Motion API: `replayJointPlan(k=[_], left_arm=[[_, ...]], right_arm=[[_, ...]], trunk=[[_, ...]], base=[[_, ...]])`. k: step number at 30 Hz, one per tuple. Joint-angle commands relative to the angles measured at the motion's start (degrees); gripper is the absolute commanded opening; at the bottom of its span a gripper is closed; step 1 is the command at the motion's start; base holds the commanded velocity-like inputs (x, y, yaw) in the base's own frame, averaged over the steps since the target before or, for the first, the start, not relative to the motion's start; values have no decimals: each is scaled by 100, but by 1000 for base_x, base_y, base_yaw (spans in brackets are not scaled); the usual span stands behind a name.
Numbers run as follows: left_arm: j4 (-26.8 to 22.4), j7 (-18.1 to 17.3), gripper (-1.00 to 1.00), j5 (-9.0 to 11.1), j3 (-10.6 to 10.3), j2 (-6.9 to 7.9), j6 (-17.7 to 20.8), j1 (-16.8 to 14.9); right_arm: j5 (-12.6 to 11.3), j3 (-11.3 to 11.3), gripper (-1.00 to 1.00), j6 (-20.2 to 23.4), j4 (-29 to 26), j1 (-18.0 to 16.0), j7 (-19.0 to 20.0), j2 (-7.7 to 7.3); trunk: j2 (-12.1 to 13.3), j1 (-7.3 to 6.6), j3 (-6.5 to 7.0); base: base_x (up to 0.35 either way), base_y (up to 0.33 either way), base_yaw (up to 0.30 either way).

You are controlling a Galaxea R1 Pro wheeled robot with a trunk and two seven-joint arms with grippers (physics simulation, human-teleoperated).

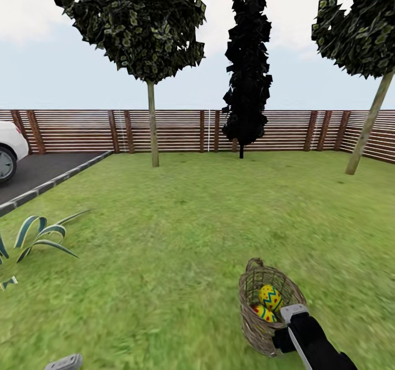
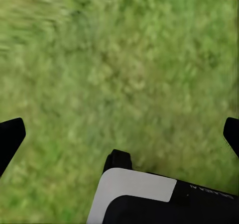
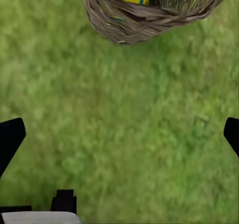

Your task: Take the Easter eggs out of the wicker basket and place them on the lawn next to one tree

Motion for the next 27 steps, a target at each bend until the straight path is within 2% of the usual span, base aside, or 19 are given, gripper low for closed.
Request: replayJointPlan(k=[1, 22, 27], left_arm=[[-5, -1, 100, 11, 5, -4, 27, 1], [-3, 5, 100, 0, -9, -25, 28, 1], [-3, 6, 100, -1, -12, -26, 28, 1]], right_arm=[[34, 24, 100, 28, 2, -5, 2, 1], [55, 35, 100, 28, 12, -3, -1, 13], [57, 45, 100, 28, 13, -4, 2, 17]], trunk=[[-3, 3, -5], [-3, 3, -5], [-3, 3, -5]], base=[[313, 0, 0], [321, 0, 0], [189, 0, 0]])
